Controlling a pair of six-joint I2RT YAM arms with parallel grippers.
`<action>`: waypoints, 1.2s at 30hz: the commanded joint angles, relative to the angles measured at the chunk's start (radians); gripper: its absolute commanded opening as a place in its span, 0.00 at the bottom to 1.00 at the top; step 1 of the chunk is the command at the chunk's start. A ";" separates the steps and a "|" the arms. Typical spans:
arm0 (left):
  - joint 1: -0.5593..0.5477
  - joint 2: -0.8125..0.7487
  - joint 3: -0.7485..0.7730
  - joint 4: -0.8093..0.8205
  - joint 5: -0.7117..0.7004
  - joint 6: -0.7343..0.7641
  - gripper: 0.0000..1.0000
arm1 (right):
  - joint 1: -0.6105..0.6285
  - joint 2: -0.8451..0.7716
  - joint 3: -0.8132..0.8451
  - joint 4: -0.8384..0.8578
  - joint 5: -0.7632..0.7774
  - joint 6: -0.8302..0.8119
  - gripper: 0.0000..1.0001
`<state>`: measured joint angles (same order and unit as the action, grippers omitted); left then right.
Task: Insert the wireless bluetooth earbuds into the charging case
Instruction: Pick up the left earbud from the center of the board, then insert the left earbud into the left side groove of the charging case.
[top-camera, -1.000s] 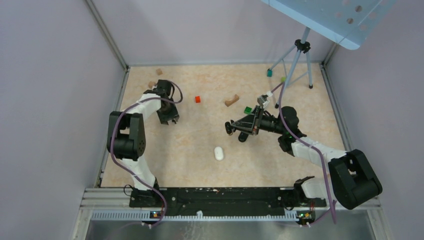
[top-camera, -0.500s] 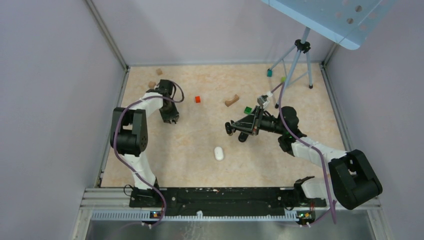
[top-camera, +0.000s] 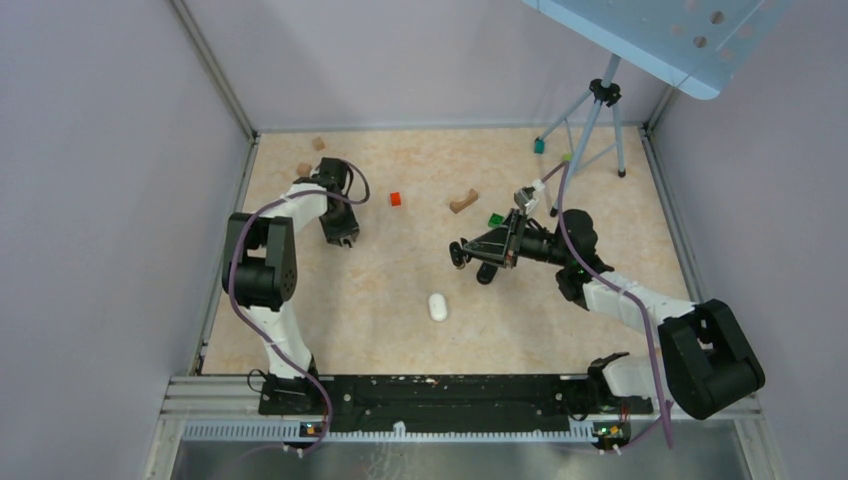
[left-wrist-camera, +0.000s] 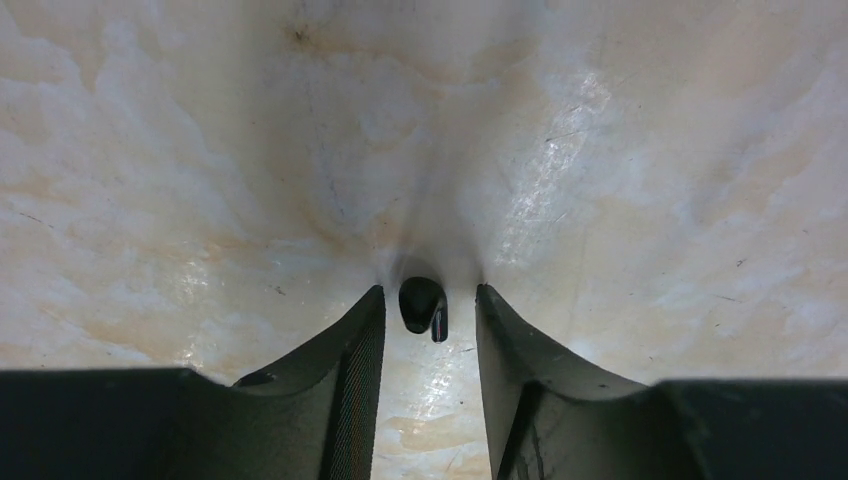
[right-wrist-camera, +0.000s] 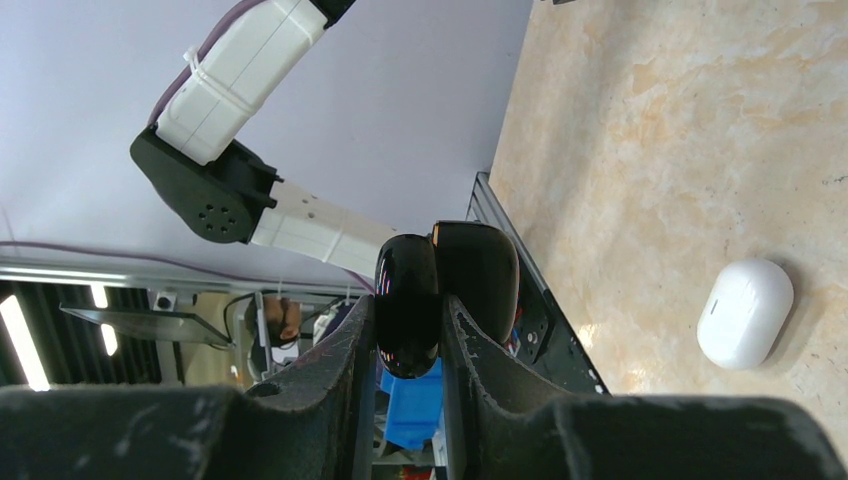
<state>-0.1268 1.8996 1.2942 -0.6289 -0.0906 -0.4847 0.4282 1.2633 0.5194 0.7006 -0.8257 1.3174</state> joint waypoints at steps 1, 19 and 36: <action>0.003 0.032 0.026 0.022 -0.010 0.016 0.44 | 0.007 -0.027 0.043 0.019 -0.009 -0.024 0.00; 0.003 -0.146 -0.004 0.097 0.061 0.048 0.06 | 0.006 -0.062 0.027 -0.074 0.003 -0.055 0.00; -0.182 -0.672 -0.332 0.940 0.887 0.168 0.00 | -0.046 0.028 -0.081 0.394 -0.039 0.221 0.00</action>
<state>-0.1955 1.3006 1.0485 0.0414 0.5396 -0.3843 0.3977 1.2514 0.4603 0.8173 -0.8593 1.4101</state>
